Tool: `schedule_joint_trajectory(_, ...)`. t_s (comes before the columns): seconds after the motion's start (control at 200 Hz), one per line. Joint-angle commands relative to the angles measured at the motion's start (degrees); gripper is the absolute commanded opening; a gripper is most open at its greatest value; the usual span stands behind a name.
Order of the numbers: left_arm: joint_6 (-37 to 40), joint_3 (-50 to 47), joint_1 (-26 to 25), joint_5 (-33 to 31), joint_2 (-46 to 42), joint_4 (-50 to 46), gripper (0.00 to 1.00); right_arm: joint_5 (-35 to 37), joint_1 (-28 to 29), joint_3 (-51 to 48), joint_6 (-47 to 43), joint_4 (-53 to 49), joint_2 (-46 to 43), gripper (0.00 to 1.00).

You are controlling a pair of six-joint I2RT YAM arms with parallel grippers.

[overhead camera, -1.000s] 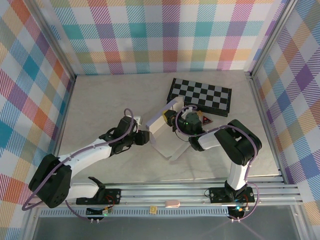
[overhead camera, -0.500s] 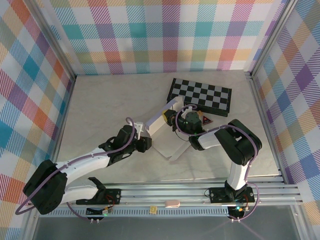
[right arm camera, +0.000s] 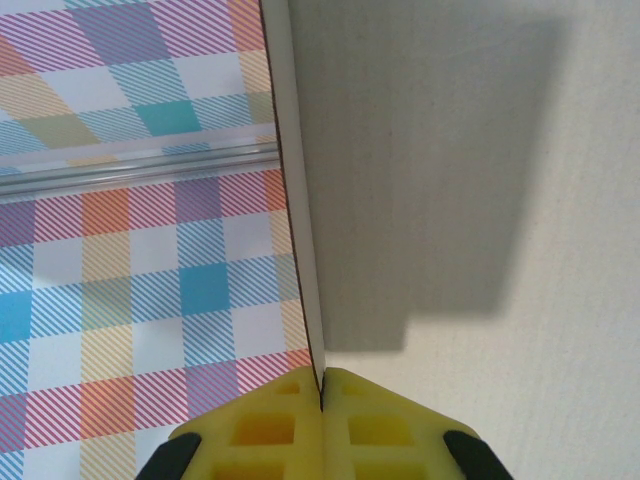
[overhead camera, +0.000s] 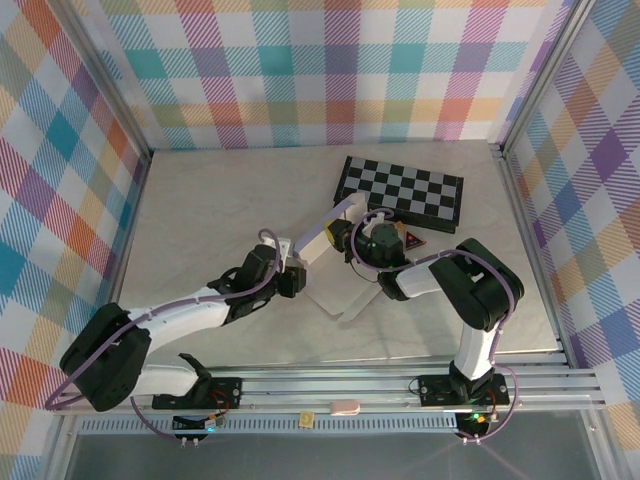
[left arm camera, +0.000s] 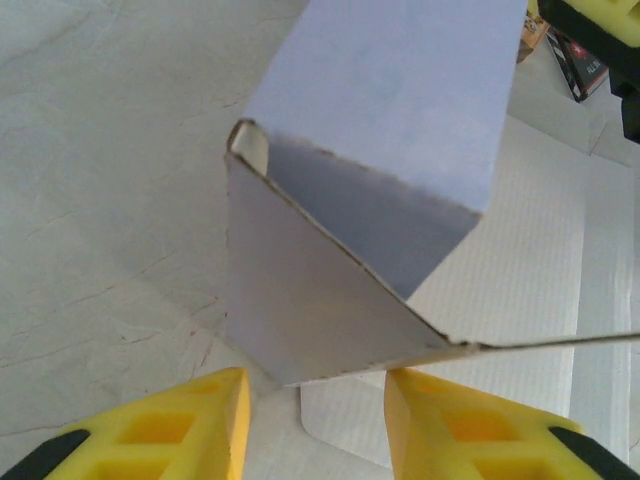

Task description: Fold the paper box

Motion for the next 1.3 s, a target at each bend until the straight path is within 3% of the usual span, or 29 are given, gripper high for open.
schedule_joint_trajectory(0.0, 0.2, 2.3, -0.3, -1.3, 0.7, 3.4, 0.41, -1.0, -0.2, -0.4, 0.2, -5.5, 0.6, 0.0)
schedule_joint_trajectory(0.51, -3.9, 4.9, -0.6, -7.5, 5.7, 4.6, 0.43, -1.4, -0.1, -0.3, 0.7, -5.7, 1.1, 0.0)
schedule_joint_trajectory(0.78, -5.4, 7.3, -2.1, -12.2, 8.2, 2.5, 0.36, -0.8, 0.1, -0.2, 1.2, -6.0, 0.8, 0.0)
schedule_joint_trajectory(0.915, -6.6, 9.5, -4.1, -17.6, 10.3, -0.6, 0.34, -0.5, 0.6, -0.3, 1.7, -5.6, 1.5, 0.0)
schedule_joint_trajectory(1.295, -8.2, 14.6, -7.0, -23.3, 18.4, -4.8, 0.1, 0.4, 0.9, -0.2, 2.6, -5.9, 1.2, 0.0)
